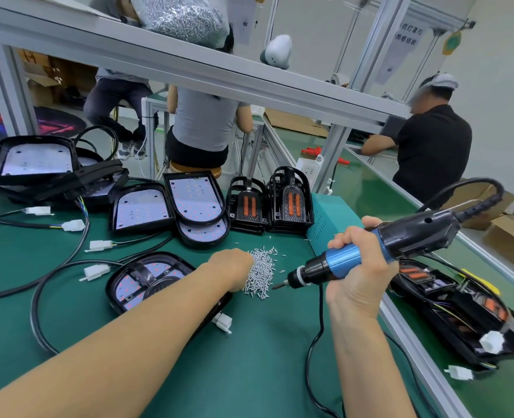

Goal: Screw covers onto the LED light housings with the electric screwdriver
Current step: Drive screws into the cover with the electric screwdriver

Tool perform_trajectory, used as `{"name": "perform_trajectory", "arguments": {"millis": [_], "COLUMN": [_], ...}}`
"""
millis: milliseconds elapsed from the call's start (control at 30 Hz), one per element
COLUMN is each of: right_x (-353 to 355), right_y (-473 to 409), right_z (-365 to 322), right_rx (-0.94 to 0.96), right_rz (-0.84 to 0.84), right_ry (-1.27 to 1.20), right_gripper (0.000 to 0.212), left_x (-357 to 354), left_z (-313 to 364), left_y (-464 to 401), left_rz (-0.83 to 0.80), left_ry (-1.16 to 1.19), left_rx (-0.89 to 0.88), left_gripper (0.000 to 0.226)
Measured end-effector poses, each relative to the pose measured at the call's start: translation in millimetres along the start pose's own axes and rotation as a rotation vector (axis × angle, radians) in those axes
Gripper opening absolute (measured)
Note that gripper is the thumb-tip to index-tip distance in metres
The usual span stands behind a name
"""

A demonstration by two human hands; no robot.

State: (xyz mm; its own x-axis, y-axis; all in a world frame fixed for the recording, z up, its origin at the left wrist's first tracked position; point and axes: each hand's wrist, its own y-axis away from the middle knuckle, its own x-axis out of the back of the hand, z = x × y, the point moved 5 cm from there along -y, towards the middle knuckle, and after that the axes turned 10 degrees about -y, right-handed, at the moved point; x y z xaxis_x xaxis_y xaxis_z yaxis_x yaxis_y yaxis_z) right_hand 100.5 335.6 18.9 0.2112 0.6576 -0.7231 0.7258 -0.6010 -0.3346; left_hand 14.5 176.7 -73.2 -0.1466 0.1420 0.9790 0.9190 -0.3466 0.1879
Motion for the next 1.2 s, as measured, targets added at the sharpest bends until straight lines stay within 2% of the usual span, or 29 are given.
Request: {"name": "perform_trajectory", "arguments": {"millis": [33, 133, 300, 500, 600, 867, 1000, 1133, 1200], "right_x": [-0.4, -0.9, 0.0, 2.9, 1.4, -3.7, -3.8, -4.5, -4.3], "right_y": [0.4, 1.3, 1.7, 3.2, 3.9, 5.4, 6.2, 7.3, 6.9], "right_z": [-0.1, -0.9, 0.8, 1.4, 2.2, 4.1, 4.0, 2.2, 0.3], "right_rx": [0.0, 0.007, 0.002, 0.003, 0.004, -0.001, -0.009, -0.02, -0.02], "right_rz": [-0.003, -0.01, -0.009, -0.013, -0.007, -0.024, -0.028, -0.03, -0.032], "right_ry": [0.002, 0.012, 0.009, 0.012, 0.006, -0.024, -0.021, -0.03, -0.03], "right_gripper": [0.02, 0.021, 0.02, 0.019, 0.02, 0.02, 0.021, 0.021, 0.02], "left_x": [1.9, 3.2, 3.0, 4.6, 6.1, 0.7, 3.6, 8.5, 12.6], "left_z": [-1.6, -3.5, 5.0, 3.6, 2.9, 9.7, 11.8, 7.5, -1.5], "left_y": [1.8, 2.6, 3.6, 5.3, 6.3, 8.7, 8.7, 11.6, 10.8], "left_rz": [0.004, 0.009, 0.012, 0.028, 0.034, -0.098, -0.039, 0.015, 0.061], "left_ry": [0.03, 0.048, -0.086, -0.06, -0.074, -0.169, -0.182, -0.074, 0.163], "left_rx": [0.01, 0.027, 0.008, 0.028, 0.046, 0.033, 0.02, 0.037, 0.067], "left_gripper": [0.003, 0.005, 0.025, 0.018, 0.023, 0.038, 0.033, 0.009, 0.015]}}
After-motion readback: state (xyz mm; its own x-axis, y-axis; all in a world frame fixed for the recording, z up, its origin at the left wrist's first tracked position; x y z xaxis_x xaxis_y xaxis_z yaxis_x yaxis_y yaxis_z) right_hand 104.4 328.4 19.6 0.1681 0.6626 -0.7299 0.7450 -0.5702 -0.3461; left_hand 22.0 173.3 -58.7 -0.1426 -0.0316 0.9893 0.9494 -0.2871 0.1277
